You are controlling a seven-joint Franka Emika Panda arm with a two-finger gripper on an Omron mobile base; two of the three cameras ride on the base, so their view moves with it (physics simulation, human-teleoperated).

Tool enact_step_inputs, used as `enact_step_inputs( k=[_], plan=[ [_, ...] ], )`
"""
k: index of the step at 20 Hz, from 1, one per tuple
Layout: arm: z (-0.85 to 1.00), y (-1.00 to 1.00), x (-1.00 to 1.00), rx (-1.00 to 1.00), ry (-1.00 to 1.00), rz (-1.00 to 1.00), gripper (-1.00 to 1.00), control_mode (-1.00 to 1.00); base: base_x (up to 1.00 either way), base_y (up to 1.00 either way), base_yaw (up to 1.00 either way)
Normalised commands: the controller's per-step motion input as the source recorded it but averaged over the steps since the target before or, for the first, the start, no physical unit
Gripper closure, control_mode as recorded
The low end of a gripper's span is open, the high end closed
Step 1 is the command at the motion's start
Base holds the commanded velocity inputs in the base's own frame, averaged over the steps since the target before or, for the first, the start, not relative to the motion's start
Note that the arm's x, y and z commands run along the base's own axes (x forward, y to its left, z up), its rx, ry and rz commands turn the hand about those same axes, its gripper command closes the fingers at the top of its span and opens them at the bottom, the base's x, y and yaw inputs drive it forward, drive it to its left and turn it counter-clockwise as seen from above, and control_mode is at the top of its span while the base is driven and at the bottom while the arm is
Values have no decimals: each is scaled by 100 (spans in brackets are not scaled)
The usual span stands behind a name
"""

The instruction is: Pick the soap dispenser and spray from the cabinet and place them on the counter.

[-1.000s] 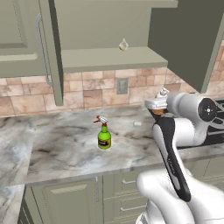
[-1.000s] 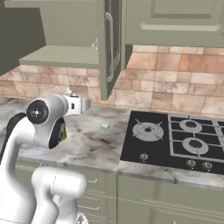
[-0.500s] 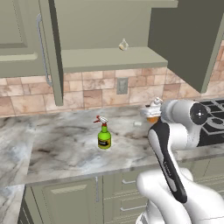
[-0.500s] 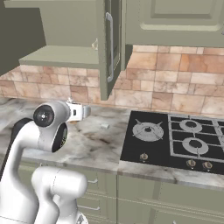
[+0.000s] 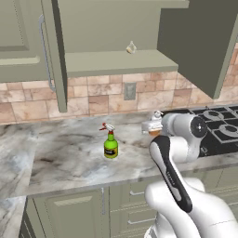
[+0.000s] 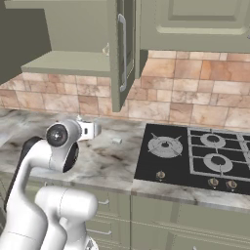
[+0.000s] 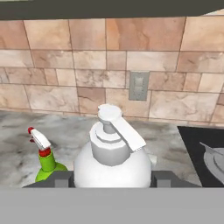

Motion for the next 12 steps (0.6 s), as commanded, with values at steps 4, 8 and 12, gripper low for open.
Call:
enact_step_inputs(
  k=[4, 8, 12],
  plan=[
    [-46, 17, 33, 0, 0, 3, 100, -100, 0, 0, 0],
    [-41, 15, 39, 0, 0, 3, 100, -100, 0, 0, 0],
    [-40, 15, 43, 0, 0, 3, 100, -100, 0, 0, 0]
  ],
)
